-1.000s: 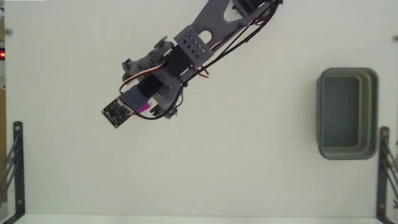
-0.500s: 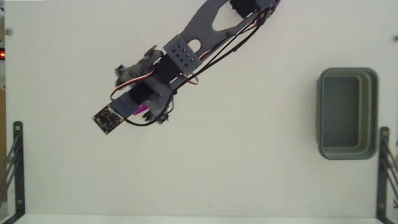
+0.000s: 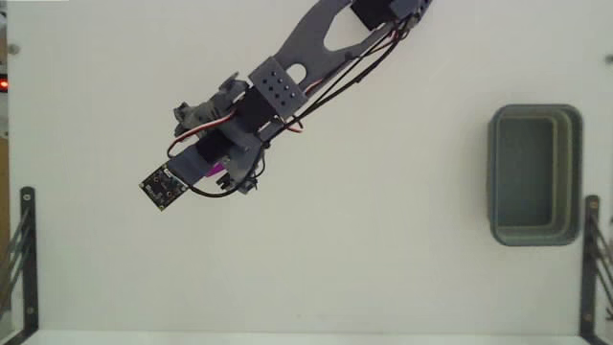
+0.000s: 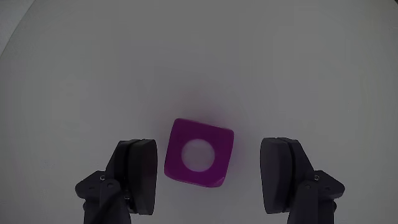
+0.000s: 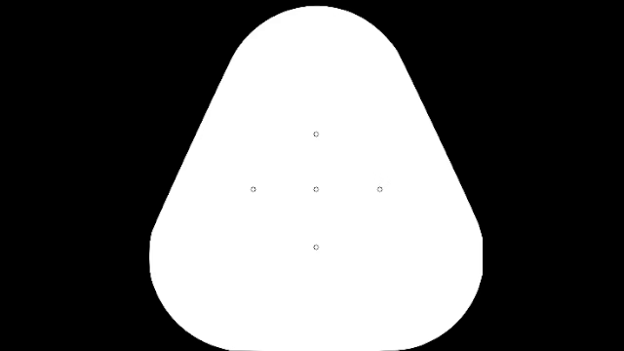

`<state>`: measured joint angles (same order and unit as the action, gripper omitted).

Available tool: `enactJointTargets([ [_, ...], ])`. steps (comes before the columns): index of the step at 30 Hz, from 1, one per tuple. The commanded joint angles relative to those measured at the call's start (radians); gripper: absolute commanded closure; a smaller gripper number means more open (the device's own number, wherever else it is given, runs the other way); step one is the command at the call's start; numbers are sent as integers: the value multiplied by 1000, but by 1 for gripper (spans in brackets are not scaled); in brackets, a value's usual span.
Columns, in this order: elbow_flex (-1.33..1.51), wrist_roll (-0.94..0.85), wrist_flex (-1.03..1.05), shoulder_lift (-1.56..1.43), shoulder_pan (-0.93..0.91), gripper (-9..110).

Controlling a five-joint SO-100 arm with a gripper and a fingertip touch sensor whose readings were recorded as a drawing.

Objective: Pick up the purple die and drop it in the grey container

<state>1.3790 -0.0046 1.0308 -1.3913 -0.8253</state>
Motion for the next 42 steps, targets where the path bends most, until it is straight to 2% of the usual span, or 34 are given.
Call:
enactJointTargets([
  [1, -44, 5, 0, -25, -12, -9],
  [42, 162, 5, -210, -21, -12, -9],
])
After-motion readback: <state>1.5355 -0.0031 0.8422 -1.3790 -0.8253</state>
